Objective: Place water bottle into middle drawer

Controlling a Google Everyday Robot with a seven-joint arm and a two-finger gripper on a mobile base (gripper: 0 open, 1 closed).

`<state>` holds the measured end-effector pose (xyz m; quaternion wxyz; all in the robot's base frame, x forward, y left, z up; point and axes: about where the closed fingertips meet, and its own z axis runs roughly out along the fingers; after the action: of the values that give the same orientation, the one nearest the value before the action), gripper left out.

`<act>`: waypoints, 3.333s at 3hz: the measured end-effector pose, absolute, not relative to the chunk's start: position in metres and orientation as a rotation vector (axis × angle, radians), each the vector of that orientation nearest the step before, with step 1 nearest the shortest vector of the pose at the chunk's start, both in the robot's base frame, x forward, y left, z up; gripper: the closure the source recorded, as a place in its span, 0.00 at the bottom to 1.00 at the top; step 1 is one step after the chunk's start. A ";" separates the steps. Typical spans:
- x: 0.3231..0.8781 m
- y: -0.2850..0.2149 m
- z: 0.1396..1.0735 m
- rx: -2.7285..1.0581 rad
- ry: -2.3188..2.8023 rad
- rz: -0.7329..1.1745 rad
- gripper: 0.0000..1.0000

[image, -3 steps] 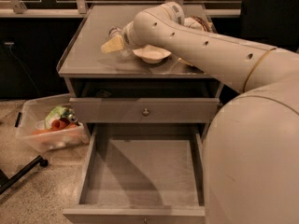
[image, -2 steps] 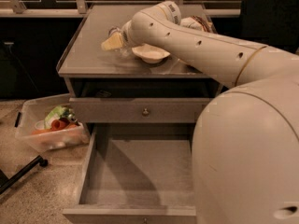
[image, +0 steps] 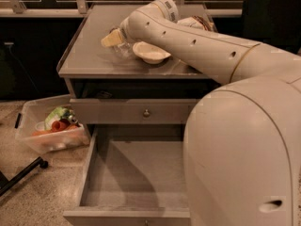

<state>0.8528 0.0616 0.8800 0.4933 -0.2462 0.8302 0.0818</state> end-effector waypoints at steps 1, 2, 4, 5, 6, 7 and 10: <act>0.857 0.074 0.878 -0.624 2.008 0.221 0.00; 0.861 0.089 0.875 -0.644 1.998 0.266 0.00; 0.858 0.106 0.865 -0.653 2.048 0.341 0.00; 0.855 0.113 0.859 -0.666 2.098 0.347 0.02; 0.857 0.124 0.854 -0.701 2.135 0.353 0.03; 0.860 0.133 0.851 -0.738 2.166 0.342 0.14; 0.862 0.138 0.848 -0.784 2.210 0.294 0.79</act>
Offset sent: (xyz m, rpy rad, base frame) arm 0.0138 0.0394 -0.0015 0.0572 0.0081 0.1002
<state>0.8623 0.1377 0.8481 0.3792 -0.3071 0.8652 0.1151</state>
